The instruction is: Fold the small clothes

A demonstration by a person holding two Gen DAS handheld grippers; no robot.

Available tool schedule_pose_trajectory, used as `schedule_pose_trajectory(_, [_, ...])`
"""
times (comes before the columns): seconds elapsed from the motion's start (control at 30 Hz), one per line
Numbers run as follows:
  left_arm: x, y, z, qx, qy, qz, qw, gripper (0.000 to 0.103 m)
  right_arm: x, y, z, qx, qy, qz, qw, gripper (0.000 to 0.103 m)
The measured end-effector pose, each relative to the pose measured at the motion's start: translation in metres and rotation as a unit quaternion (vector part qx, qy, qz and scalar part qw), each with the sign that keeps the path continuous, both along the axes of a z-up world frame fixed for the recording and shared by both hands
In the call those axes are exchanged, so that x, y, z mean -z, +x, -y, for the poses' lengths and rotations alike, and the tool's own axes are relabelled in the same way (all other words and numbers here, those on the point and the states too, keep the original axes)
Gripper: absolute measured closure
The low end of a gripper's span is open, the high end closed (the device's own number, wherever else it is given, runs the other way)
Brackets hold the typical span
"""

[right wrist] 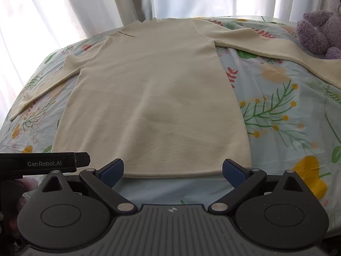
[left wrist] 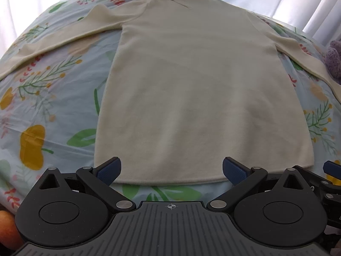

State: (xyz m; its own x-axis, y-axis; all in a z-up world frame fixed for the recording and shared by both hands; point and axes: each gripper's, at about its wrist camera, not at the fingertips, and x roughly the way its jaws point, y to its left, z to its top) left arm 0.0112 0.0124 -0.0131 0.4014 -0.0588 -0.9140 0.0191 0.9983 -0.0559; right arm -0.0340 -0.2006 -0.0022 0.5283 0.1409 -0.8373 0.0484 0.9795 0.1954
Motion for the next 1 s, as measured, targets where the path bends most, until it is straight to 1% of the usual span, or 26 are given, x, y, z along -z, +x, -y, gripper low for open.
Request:
schedule_pose_trajectory(0.1, [0.001,0.002,0.000,0.000,0.000,-0.002,1.0000,0.000,0.002,0.002,-0.001,-0.002,0.001,-0.002,1.000,0.004])
schedule_pose_trajectory(0.4, [0.004,0.007,-0.001,0.002,0.002,-0.006,1.0000,0.000,0.006,0.006,0.001,-0.012,0.040,-0.012,0.999,0.004])
schedule_pose_trajectory(0.5, [0.003,0.008,-0.002,-0.001,-0.004,-0.006,1.0000,0.000,0.007,0.008,0.003,-0.010,0.055,-0.018,0.998,0.004])
schedule_pose_trajectory(0.67, [0.002,0.011,-0.004,-0.008,-0.011,0.000,0.9999,0.000,0.007,0.011,0.009,-0.005,0.077,-0.015,0.997,0.004])
schedule_pose_trajectory(0.8, [0.003,0.016,-0.002,-0.005,-0.022,0.001,0.9997,0.000,0.010,0.015,0.014,-0.007,0.110,-0.018,0.994,0.005])
schedule_pose_trajectory(0.87, [0.003,0.019,-0.001,0.001,-0.035,0.002,0.9994,0.000,0.013,0.017,0.023,0.003,0.142,-0.010,0.990,0.012])
schedule_pose_trajectory(0.93, [0.002,0.024,0.001,-0.001,-0.043,0.009,0.9990,0.000,0.014,0.023,0.042,0.031,0.166,0.003,0.986,0.029])
schedule_pose_trajectory(0.97, [0.002,0.027,0.001,-0.001,-0.048,0.014,0.9988,0.000,0.014,0.028,0.057,0.056,0.175,0.016,0.983,0.033])
schedule_pose_trajectory(1.0, [0.001,0.030,0.001,-0.002,-0.053,0.019,0.9984,0.000,0.014,0.032,0.072,0.078,0.180,0.030,0.980,0.042])
